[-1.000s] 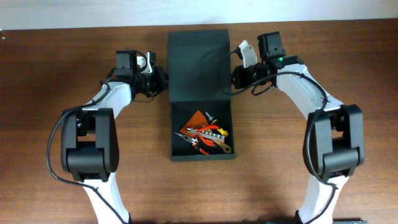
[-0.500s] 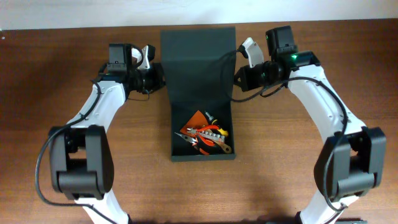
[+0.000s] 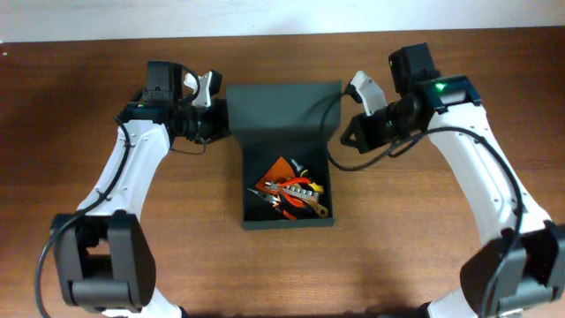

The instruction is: Pack container

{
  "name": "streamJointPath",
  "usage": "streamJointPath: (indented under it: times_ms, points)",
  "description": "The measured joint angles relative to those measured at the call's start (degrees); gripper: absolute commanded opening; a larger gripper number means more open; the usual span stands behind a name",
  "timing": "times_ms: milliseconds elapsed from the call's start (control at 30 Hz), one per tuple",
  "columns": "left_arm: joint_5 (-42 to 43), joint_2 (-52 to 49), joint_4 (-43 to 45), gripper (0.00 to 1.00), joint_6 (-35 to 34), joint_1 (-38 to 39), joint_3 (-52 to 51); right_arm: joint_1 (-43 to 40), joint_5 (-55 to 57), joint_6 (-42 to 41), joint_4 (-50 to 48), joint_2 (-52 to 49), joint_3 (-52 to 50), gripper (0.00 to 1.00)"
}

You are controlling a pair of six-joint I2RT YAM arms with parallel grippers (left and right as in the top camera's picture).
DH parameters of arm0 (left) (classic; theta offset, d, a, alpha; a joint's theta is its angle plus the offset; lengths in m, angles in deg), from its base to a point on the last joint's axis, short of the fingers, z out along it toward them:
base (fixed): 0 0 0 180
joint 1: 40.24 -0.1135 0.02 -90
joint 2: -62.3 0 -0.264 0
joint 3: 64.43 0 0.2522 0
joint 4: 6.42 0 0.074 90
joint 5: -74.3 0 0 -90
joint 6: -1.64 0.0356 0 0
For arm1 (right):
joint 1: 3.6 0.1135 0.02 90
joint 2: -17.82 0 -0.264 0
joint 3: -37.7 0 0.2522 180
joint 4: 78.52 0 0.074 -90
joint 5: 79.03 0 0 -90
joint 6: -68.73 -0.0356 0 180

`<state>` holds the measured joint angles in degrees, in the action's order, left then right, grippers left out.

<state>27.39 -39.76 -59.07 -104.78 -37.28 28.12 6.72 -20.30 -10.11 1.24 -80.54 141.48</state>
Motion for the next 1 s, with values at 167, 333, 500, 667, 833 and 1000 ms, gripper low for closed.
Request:
streamJointPath:
  times_ms: [167, 333, 500, 667, 833, 1000]
  points:
    - [-1.88, 2.19, -5.53, 0.02, 3.39, 0.09, 0.09, 0.02, 1.22, 1.84, 5.33, 2.49, 0.0, 0.04]
    - [-4.76, 3.96, -10.6, 0.02, 5.16, 0.11, 0.11, 0.02, 3.02, 2.64, 9.57, 4.17, 0.02, 0.04]
    - [-8.02, 5.07, -13.57, 0.02, 6.58, 0.09, 0.11, 0.02, 5.75, 2.84, 11.87, 5.64, 0.04, 0.04]
    - [-9.31, 6.82, -13.86, 0.99, 8.09, 0.09, 0.11, 0.0, 6.95, 3.28, 10.05, 7.26, 0.04, 0.56]
    - [-9.33, 10.78, -13.86, 0.99, 8.35, 0.09, 0.11, 0.0, 7.3, 3.8, 6.99, 9.62, 0.04, 0.99]
    - [-9.33, 15.23, -13.9, 0.99, 8.52, 0.11, 0.39, 0.02, 7.23, 0.13, 7.08, 10.47, 0.17, 0.99]
